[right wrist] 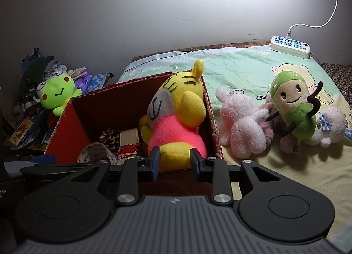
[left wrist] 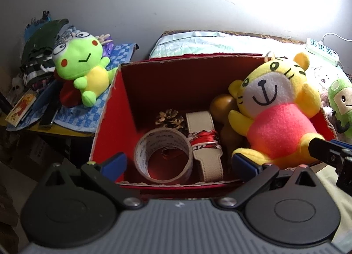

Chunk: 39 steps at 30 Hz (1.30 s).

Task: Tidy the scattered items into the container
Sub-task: 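Open the right tool to release the tiger plush and withdraw, then move the right tool to the green bean-shaped plush on the bed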

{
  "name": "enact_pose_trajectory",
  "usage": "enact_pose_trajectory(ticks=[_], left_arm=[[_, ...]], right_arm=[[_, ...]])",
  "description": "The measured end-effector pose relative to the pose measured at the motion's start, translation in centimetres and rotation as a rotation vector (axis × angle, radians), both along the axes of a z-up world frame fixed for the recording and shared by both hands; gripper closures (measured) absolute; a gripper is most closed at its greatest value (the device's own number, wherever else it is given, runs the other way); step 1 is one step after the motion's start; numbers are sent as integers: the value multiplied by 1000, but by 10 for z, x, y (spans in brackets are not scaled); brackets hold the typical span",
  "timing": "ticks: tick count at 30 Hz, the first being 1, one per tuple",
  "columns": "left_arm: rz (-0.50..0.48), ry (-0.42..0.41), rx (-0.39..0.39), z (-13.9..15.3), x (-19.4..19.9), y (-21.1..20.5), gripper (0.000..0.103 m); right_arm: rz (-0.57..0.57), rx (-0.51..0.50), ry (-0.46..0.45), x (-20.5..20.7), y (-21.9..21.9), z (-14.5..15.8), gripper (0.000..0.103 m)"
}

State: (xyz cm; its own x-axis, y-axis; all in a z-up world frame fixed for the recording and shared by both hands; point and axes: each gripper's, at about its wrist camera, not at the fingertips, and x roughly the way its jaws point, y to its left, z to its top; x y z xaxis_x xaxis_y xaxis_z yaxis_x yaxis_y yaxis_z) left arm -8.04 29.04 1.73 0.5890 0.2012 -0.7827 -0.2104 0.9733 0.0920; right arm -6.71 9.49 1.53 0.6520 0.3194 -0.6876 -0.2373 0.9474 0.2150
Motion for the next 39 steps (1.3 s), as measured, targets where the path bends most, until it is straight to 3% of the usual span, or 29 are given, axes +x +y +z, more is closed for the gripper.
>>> enact_pose_trajectory(ticks=[8, 15, 22, 28, 39], left_arm=[[-12, -36, 50, 15, -3, -23, 1], [-8, -78, 89, 31, 2, -67, 1], [-22, -105, 125, 42, 7, -135, 1], [-88, -132, 153, 42, 11, -202, 1], [-159, -48, -3, 9, 25, -278, 4]], right_arm=[[8, 16, -3, 1, -18, 1, 71], [19, 29, 2, 10, -57, 3, 71], [57, 35, 32, 25, -114, 0, 71], [56, 47, 52, 39, -172, -10, 70], [9, 42, 118, 60, -259, -32, 70]])
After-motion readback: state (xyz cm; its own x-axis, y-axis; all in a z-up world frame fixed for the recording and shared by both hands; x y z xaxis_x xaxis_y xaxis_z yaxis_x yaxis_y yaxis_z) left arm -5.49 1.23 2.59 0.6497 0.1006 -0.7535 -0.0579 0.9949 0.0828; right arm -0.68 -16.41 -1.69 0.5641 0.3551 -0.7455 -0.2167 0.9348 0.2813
